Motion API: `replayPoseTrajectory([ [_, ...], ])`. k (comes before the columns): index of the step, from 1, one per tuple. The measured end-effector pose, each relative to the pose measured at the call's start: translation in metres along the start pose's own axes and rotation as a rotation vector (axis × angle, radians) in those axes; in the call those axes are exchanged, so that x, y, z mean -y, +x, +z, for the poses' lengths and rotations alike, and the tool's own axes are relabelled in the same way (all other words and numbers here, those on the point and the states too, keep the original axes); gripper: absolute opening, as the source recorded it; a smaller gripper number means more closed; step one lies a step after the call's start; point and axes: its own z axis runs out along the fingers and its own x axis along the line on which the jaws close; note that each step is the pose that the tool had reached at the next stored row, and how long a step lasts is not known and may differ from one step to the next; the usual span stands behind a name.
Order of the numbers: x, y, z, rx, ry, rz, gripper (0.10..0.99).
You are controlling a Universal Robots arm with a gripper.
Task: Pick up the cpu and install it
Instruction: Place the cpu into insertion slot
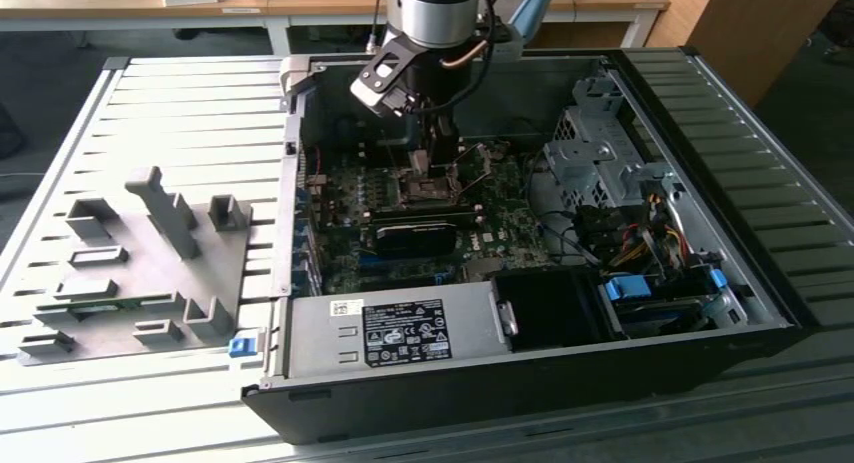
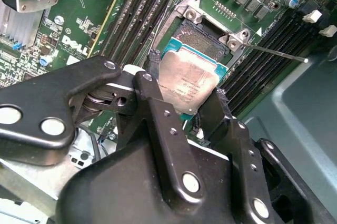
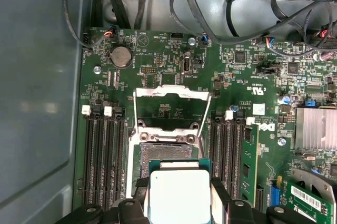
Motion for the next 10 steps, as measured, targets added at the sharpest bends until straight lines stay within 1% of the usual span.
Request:
replayPoseTrajectory([
  [7, 0.0001, 0.0005, 0.0025, 0.0000, 0.000, 0.000, 0.545],
  [10, 0.0001, 0.0023, 0.0051, 0.0002, 0.000, 0.000, 0.545],
])
